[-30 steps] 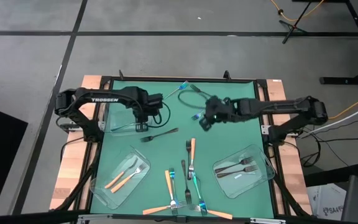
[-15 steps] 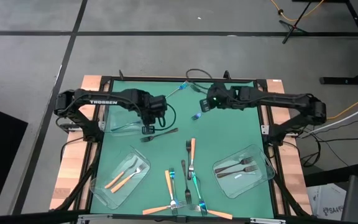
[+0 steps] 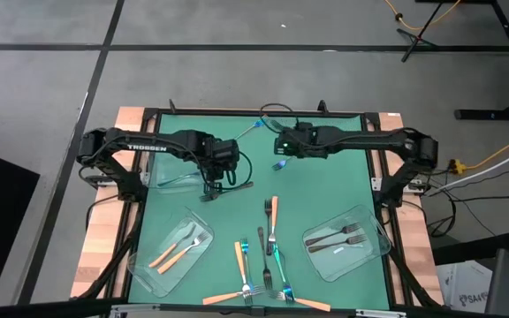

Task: Sort silverware by color (type)
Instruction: Put the blue fork into the top transparent bin

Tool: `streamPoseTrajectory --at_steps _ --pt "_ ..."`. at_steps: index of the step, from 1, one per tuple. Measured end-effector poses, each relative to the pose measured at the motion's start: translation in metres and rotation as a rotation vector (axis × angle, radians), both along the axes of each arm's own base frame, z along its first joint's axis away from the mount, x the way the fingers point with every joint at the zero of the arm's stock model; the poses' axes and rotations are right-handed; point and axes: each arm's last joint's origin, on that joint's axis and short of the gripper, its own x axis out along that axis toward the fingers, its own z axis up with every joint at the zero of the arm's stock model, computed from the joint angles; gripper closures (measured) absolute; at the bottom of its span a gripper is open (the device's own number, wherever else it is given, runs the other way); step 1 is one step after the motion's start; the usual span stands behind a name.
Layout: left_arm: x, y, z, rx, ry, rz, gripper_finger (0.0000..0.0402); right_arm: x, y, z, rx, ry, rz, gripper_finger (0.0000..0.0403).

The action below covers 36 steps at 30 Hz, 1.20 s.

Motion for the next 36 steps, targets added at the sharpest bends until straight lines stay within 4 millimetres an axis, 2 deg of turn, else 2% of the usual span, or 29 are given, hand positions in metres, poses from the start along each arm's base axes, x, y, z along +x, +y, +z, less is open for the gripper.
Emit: streamPoseTrajectory --at_steps 7,15,27,36 --pt "0.001 0.000 0.000 0.002 -0.009 -0.001 0.0342 0.012 -0.011 -0.031 0.064 0.004 -0.101 0.0256" --pt "0.002 0.000 0.001 0.004 -0.018 -0.002 0.0342 0.019 -0.020 -0.054 0.115 0.012 -0.152 0.0256" --pt "0.003 0.000 0.001 0.005 -0.027 -0.002 0.0342 0.022 -0.021 -0.072 0.135 0.037 -0.204 0.0256" --pt "0.003 0.000 0.001 0.007 -0.037 -0.002 0.0342 0.022 -0.021 -0.073 0.136 0.039 -0.211 0.0256"
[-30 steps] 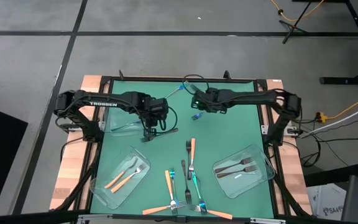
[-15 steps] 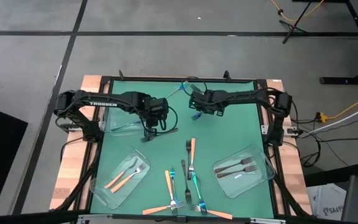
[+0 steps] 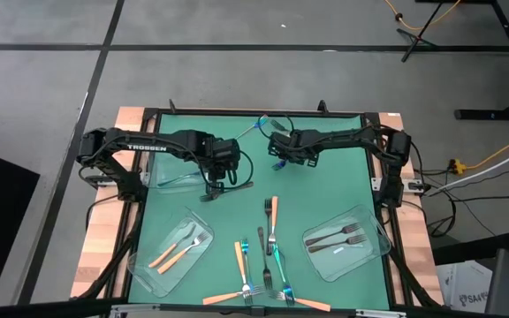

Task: Sort silverware by color (type)
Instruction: Put the blue fork into the top transparent bin

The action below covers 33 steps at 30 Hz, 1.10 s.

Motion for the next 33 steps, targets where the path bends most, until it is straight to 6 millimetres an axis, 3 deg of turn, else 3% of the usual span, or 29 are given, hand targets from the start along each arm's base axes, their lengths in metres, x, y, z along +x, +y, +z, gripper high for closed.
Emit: streamPoseTrajectory --at_steps 14,25,33 --pt "0.000 0.000 0.000 0.000 0.002 0.000 0.0342 0.003 -0.001 -0.017 0.024 0.037 -0.022 0.0256" --pt "0.000 0.000 0.000 0.000 -0.004 0.000 0.0342 0.003 0.001 -0.017 0.041 0.047 0.018 0.0258" --pt "0.001 -0.001 0.000 -0.005 -0.007 0.013 0.0342 0.002 0.001 -0.018 0.051 0.070 0.077 0.0314"
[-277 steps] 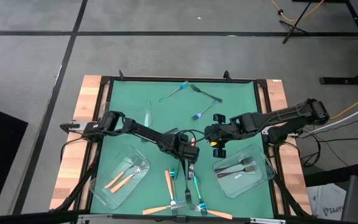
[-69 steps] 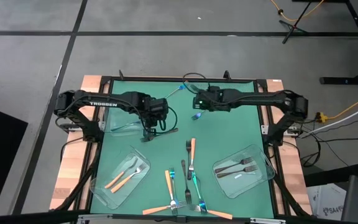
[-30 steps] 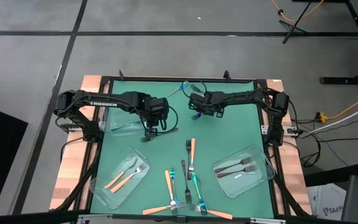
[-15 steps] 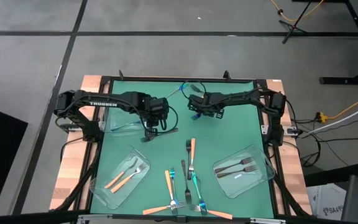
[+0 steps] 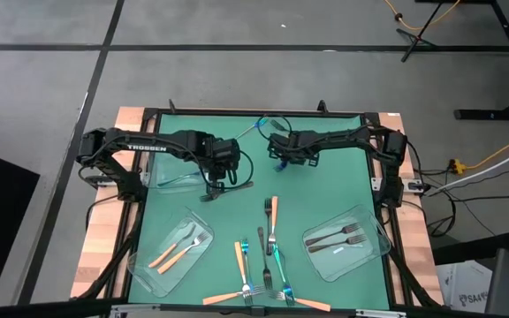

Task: Sort silverware by color (type)
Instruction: Put the blue fork into the top transparent bin

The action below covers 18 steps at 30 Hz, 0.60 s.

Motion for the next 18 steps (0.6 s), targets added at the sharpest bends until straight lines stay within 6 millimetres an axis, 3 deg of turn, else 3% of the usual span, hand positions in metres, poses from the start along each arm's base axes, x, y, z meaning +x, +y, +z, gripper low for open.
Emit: streamPoseTrajectory --at_steps 11,18 --pt "0.001 -0.010 0.000 -0.003 -0.002 -0.025 0.0342 0.001 0.001 -0.001 0.017 0.026 0.148 0.0365" --pt "0.003 -0.021 0.000 -0.003 -0.003 -0.061 0.0342 0.001 0.001 -0.001 0.002 0.076 0.366 0.0379"
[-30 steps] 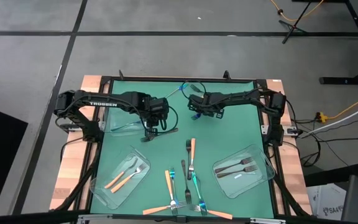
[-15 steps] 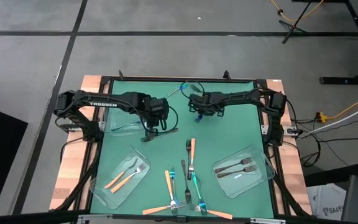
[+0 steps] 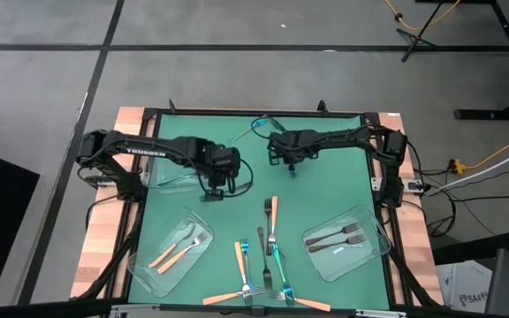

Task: Sort silverware by color (type)
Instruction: Put the blue fork into the top transparent bin

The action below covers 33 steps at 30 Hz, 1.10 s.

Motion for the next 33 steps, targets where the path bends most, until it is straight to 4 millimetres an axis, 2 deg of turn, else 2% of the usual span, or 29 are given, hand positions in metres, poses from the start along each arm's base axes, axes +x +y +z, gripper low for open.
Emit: streamPoseTrajectory --at_steps 8,19,27,33 --pt "0.001 -0.013 0.000 0.000 -0.001 -0.041 0.0342 0.000 0.000 0.000 -0.048 0.064 0.208 0.0385" --pt "0.004 -0.031 0.001 -0.032 -0.046 -0.001 0.0342 0.001 -0.002 0.000 -0.127 0.086 0.217 0.0386" --pt "0.016 -0.049 0.007 -0.071 -0.201 0.009 0.0342 0.001 -0.003 0.000 -0.146 0.116 0.307 0.0386" --pt "0.019 -0.068 0.009 -0.102 -0.254 -0.006 0.0342 0.001 -0.003 0.001 -0.151 0.126 0.340 0.0386"
